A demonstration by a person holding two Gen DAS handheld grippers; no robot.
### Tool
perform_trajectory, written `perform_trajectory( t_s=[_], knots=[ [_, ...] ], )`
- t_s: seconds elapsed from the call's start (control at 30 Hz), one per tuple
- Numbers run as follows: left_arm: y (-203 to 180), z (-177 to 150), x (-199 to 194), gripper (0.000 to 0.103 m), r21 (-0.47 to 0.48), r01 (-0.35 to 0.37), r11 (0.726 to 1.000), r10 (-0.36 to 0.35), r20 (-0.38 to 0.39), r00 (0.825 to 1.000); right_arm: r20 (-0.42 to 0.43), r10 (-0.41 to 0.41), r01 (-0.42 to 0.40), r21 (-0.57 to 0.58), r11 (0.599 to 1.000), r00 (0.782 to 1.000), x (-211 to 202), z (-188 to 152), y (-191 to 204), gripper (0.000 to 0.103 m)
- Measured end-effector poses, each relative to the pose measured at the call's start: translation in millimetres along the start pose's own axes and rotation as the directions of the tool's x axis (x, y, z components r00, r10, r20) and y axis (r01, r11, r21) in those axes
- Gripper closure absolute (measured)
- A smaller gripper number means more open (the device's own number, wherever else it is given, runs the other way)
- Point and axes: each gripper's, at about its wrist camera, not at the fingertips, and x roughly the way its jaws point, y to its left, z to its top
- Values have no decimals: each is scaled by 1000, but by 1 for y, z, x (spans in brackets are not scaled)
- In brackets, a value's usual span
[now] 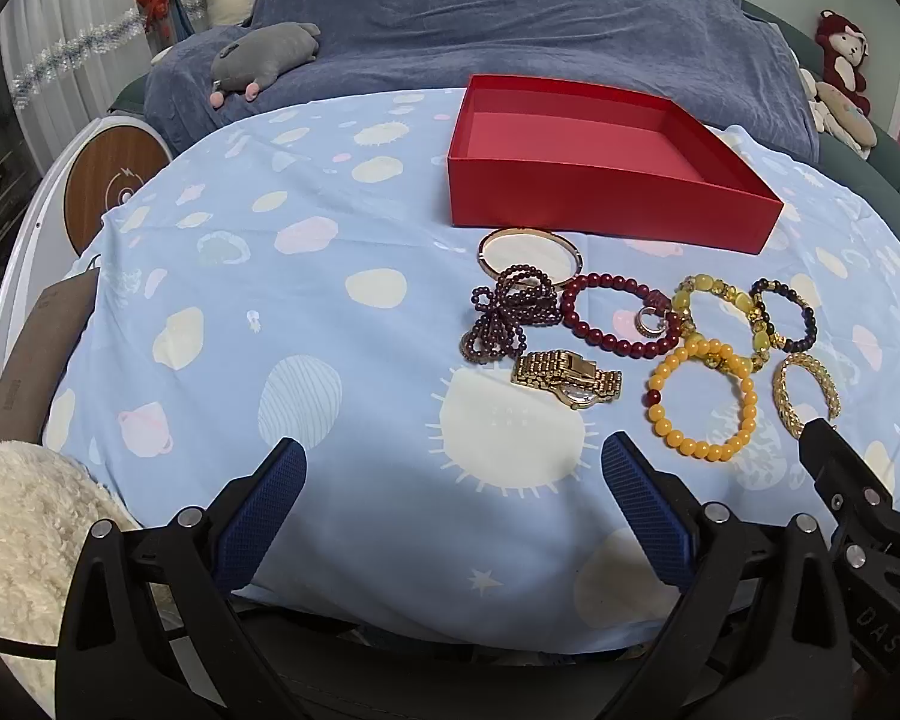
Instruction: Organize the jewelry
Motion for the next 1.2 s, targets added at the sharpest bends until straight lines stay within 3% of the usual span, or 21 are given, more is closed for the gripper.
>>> perform_trajectory(
  t_s=[1.2],
  knots=[
    [2, -1, -1, 9, -7, 0, 1000, 0, 10, 1000, 7, -9, 9, -10, 1000, 1000, -1, 0, -1, 7]
  ],
)
